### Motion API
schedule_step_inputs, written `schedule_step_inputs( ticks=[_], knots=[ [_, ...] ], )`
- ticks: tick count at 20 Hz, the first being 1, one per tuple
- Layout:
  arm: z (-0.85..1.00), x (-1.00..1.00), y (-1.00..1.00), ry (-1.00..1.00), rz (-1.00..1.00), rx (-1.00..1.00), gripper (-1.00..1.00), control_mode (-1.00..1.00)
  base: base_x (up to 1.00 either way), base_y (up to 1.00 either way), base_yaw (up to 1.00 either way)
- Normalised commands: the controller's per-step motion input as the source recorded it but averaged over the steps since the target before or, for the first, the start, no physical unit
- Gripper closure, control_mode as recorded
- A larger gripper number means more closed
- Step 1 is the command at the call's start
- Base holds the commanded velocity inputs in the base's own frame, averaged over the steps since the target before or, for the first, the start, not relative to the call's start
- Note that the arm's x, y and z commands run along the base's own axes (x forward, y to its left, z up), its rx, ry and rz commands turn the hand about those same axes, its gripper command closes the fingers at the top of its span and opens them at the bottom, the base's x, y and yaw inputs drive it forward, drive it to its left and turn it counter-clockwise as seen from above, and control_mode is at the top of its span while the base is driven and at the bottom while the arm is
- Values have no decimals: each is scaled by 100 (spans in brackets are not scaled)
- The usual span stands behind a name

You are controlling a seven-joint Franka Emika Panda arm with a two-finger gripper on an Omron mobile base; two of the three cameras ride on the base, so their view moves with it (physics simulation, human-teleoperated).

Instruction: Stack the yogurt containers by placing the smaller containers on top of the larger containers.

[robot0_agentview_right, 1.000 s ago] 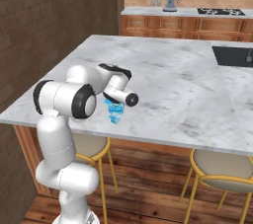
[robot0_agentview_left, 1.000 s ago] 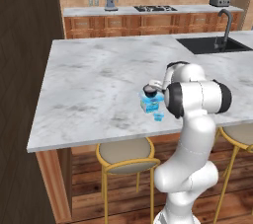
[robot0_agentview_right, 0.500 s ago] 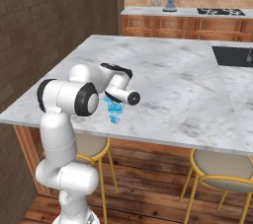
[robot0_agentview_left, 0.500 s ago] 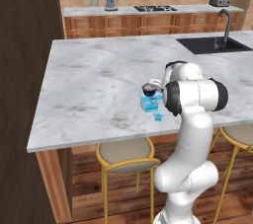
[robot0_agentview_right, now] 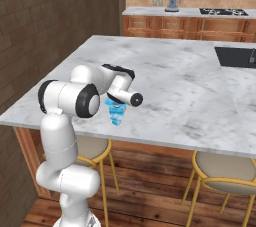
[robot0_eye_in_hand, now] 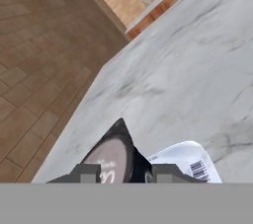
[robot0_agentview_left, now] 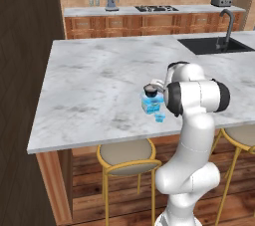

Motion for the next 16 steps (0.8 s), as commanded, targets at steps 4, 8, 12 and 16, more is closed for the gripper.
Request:
schedule_step_inputs(
  ticks=[4, 8, 12, 16],
  knots=[
    [0, -14, 0, 0, 0, 0, 100, -100, 0, 0, 0],
    [0, 0, 0, 0, 0, 0, 100, -100, 0, 0, 0],
    [-3, 5, 0, 1, 0, 1, 100, -100, 0, 0, 0],
    [-2, 5, 0, 0, 0, 0, 100, -100, 0, 0, 0]
  ],
)
